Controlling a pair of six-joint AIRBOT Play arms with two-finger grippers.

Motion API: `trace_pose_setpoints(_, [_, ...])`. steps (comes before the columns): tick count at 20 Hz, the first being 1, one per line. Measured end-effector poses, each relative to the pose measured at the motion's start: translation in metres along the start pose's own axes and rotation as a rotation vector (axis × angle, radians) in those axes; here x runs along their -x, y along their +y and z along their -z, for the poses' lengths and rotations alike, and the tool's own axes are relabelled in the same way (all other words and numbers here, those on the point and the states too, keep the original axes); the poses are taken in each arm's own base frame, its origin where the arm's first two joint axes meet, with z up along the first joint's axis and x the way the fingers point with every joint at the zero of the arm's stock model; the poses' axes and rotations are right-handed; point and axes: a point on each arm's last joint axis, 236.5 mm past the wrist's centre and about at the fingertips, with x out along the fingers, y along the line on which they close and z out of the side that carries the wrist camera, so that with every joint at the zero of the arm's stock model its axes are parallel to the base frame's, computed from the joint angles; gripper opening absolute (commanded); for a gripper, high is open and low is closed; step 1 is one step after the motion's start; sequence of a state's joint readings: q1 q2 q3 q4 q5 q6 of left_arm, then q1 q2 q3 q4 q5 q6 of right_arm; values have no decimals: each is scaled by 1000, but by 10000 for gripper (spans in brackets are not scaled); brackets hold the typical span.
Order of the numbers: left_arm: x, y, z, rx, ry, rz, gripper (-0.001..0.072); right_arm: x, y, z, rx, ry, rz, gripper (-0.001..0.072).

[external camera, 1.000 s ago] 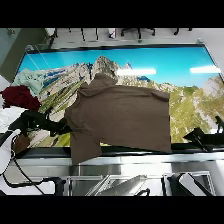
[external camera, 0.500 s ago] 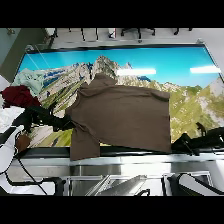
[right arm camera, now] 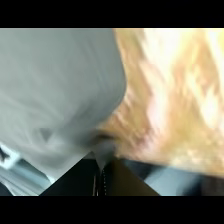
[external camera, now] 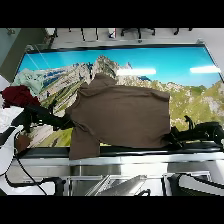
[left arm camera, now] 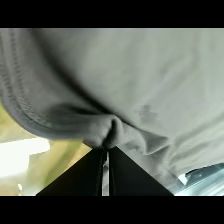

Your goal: Fold the shirts.

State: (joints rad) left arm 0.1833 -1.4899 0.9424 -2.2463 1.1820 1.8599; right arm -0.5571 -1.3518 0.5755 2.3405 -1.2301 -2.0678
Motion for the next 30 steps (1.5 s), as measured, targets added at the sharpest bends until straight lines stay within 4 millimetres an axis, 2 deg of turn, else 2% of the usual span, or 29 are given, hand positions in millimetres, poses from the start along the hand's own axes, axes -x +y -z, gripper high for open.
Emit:
trace_pose_setpoints(2, [34, -24, -20, -66, -105, 11, 19, 24, 41, -18, 90, -61, -80, 20])
trace_pose_setpoints(4, [98, -72, -42, -170, -289, 41, 19, 75, 103, -44, 241, -202, -155, 20])
trace_pose_setpoints(6, [191, -138, -50, -313, -555, 70, 19, 153, 188, -55, 459, -416, -205, 20])
trace_pose_setpoints(7, [248, -176, -42, -394, -722, 84, 19, 194, 228, -51, 566, -530, -205, 20])
trace_pose_setpoints(8, [302, -212, -24, -474, -885, 98, 19, 235, 268, -38, 675, -653, -203, 20])
trace_pose_setpoints(9, [359, -247, 6, -555, -1059, 115, 19, 278, 312, -16, 791, -789, -203, 20])
trace_pose_setpoints(10, [405, -276, 40, -625, -1210, 133, 19, 315, 349, 13, 896, -911, -199, 20])
trace_pose_setpoints(11, [451, -301, 82, -695, -1370, 149, 19, 345, 380, 44, 987, -1022, -197, 20])
trace_pose_setpoints(12, [486, -319, 122, -752, -1501, 158, 19, 373, 407, 80, 1077, -1131, -194, 20])
trace_pose_setpoints(13, [516, -334, 164, -806, -1619, 168, 19, 393, 428, 111, 1147, -1219, -192, 20])
trace_pose_setpoints(14, [537, -344, 199, -846, -1708, 177, 19, 407, 443, 139, 1201, -1286, -193, 20])
trace_pose_setpoints(16, [561, -356, 240, -900, -1805, 170, 19, 426, 460, 176, 1268, -1386, -179, 20])
trace_pose_setpoints(17, [565, -360, 247, -910, -1814, 164, 19, 429, 463, 184, 1280, -1403, -173, 20])
trace_pose_setpoints(19, [563, -361, 235, -902, -1761, 132, 19, 432, 465, 186, 1280, -1408, -168, 20])
trace_pose_setpoints(21, [546, -355, 196, -863, -1638, 100, 19, 423, 459, 169, 1257, -1342, -156, 20])
trace_pose_setpoints(23, [512, -339, 139, -800, -1455, 72, 19, 406, 443, 135, 1193, -1232, -149, 20])
trace_pose_setpoints(26, [422, -299, 45, -673, -1103, 67, 19, 359, 402, 67, 1042, -1022, -170, 20])
trace_pose_setpoints(28, [350, -266, -8, -588, -896, 49, 19, 312, 362, 15, 911, -877, -184, 20])
trace_pose_setpoints(30, [270, -227, -54, -508, -716, -5, 19, 257, 312, -39, 755, -761, -197, 20])
